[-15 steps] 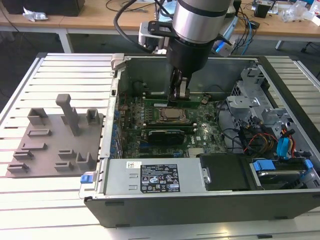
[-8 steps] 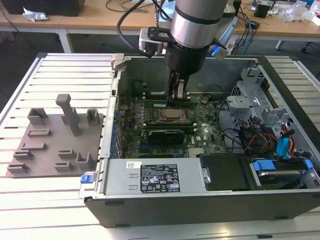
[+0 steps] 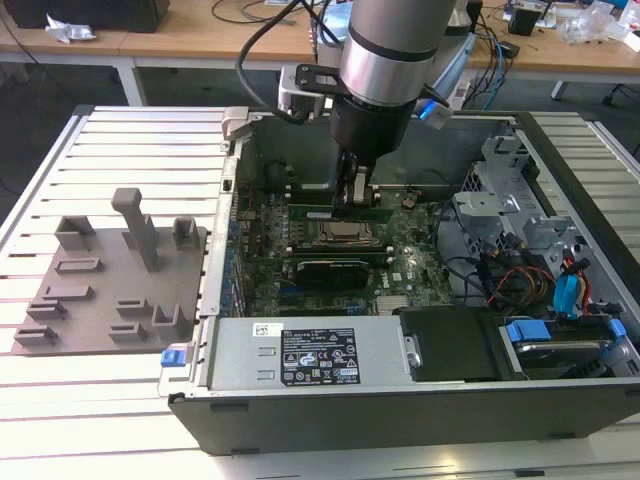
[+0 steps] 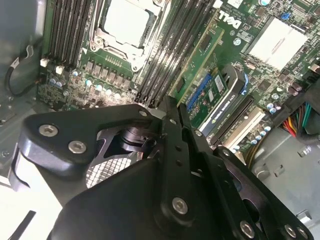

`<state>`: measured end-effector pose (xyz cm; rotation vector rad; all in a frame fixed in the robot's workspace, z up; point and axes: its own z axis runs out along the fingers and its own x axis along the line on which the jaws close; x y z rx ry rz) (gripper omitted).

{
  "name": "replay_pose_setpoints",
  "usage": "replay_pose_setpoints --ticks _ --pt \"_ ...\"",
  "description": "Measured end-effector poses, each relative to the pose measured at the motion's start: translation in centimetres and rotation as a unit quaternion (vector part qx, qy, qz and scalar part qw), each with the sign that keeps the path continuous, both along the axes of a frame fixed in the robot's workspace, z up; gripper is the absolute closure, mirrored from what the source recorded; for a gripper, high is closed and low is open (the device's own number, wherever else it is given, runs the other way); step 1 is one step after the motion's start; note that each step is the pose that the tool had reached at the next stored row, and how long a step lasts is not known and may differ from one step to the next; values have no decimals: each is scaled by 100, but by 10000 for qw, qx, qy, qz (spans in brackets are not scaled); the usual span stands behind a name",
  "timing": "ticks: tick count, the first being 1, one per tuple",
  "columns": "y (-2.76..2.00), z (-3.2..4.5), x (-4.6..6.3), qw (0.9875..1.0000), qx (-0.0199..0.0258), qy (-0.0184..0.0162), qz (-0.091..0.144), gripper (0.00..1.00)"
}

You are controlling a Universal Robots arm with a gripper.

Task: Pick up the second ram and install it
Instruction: 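Insert the second ram into the second slot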

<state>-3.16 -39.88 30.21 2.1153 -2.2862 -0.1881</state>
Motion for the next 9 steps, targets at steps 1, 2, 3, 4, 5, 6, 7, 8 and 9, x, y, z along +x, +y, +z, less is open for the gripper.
replay_pose_setpoints --ticks 1,2,3,4,5,6,7,8,9 --pt "0 -9 0 10000 0 0 0 86" --pt "0 -20 0 10000 0 0 0 86" --pt "0 -26 0 10000 0 0 0 86" --pt "0 -38 0 10000 0 0 0 86" --pt "1 -54 0 10000 0 0 0 86" --pt "2 -69 0 10000 0 0 0 86" --pt "5 -82 0 10000 0 0 0 86" --pt "11 -94 -1 10000 0 0 -1 86" --pt "37 -121 0 10000 1 0 0 86"
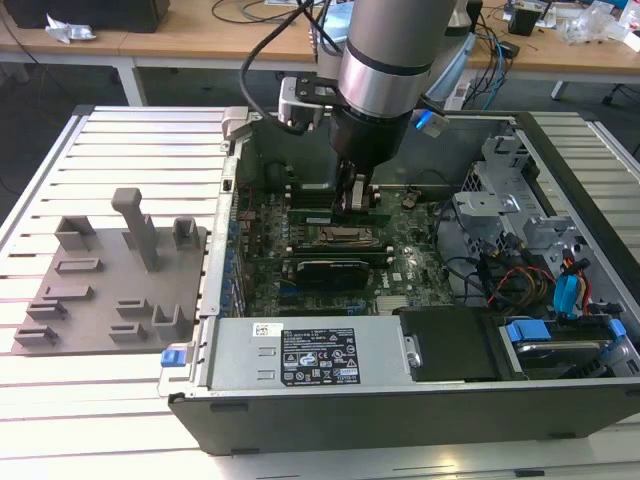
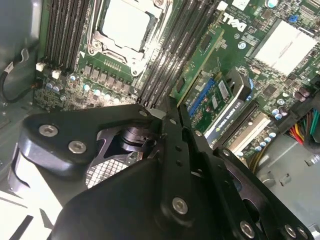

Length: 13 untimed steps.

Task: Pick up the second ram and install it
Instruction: 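Insert the second ram into the second slot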

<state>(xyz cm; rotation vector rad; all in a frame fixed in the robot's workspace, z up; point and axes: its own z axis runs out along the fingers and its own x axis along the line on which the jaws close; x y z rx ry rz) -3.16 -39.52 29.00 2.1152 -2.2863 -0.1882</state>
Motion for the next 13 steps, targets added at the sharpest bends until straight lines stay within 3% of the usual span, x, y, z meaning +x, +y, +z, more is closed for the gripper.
replay_pose_setpoints --ticks 2,8,12,13 --pt "32 -33 0 10000 -1 0 1 86" --pt "115 -290 61 10000 -1 9 0 86" --pt "124 -488 105 10000 0 12 0 86" --pt "124 -507 105 10000 0 12 0 86"
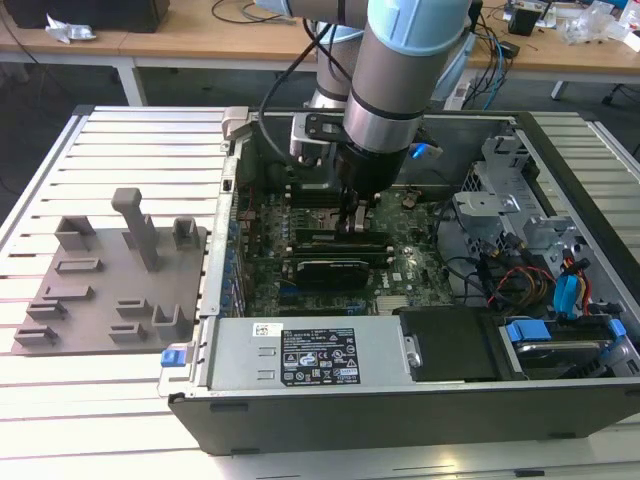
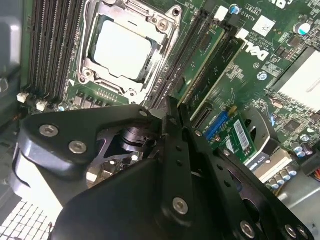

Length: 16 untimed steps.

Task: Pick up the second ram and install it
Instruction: 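Insert the second ram into the second slot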

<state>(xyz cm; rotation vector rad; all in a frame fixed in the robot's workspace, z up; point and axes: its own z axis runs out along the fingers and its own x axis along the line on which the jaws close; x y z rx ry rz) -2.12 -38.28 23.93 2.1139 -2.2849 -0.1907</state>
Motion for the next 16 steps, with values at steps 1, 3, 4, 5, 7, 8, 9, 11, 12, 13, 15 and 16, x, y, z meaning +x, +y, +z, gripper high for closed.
replay_pose_setpoints --ticks 1,3,4,5,7,8,9,11,12,13,15,16 --pt "-6 -15 0 10000 0 0 0 86" --pt "-14 -25 3 10000 -1 0 0 86" --pt "-18 -34 3 10000 -1 0 0 86" --pt "-19 -39 4 10000 0 0 0 86" --pt "-27 -46 5 10000 0 0 0 86" --pt "-42 -48 5 10000 0 0 0 86" --pt "-44 -59 4 10000 1 0 -1 86" --pt "-25 -80 7 10000 0 0 0 86" --pt "-19 -81 7 10000 0 0 1 86" --pt "-19 -81 6 10000 0 0 0 86" --pt "-28 -92 5 10000 1 0 -1 86" --pt "-30 -97 6 10000 -1 0 0 86"
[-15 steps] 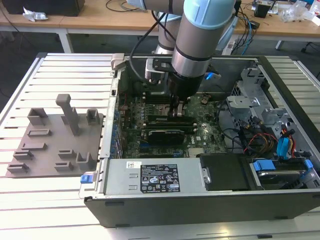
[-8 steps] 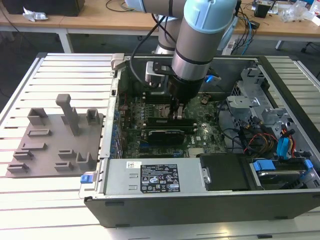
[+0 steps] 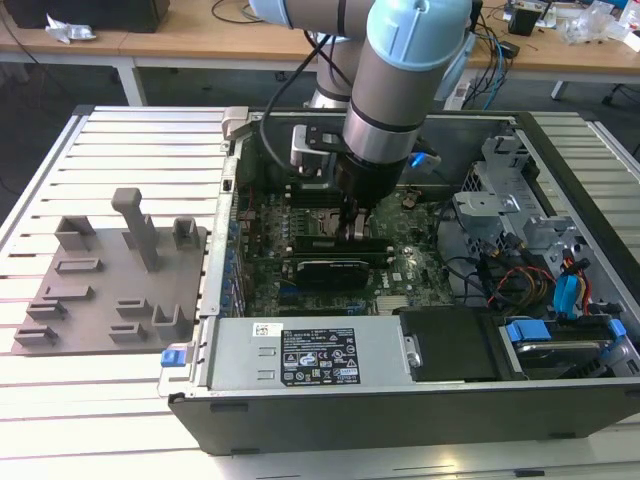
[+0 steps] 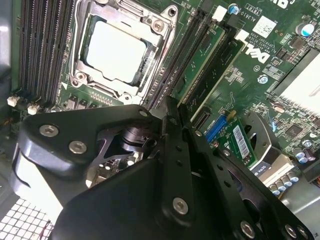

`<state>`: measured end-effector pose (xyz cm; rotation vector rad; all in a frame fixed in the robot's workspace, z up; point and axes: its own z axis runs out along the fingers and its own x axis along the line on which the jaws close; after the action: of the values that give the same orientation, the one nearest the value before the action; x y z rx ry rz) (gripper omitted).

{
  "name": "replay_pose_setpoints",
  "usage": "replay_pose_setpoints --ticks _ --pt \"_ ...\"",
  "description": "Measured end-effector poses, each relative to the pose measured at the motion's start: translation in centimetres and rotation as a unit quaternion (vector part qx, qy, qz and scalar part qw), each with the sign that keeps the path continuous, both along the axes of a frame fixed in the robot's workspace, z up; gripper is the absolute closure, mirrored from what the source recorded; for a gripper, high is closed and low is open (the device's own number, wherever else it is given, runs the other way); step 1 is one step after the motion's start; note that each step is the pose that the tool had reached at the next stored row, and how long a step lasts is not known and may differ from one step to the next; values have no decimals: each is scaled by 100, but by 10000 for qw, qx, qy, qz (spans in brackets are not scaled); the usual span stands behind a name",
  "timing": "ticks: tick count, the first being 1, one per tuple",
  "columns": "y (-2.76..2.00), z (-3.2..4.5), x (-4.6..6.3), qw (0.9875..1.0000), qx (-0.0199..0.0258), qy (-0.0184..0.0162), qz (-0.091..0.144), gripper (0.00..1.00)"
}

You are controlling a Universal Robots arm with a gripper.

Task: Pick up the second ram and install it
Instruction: 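Insert the second ram into the second slot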

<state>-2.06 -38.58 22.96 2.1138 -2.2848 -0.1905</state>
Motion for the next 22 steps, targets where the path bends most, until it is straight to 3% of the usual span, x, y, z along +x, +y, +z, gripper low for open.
replay_pose_setpoints --ticks 18,20,22 --pt "8 -81 11 9999 4 0 113 86" --pt "8 -82 11 9999 4 0 113 79" --pt "8 -51 10 9999 0 -1 113 79"
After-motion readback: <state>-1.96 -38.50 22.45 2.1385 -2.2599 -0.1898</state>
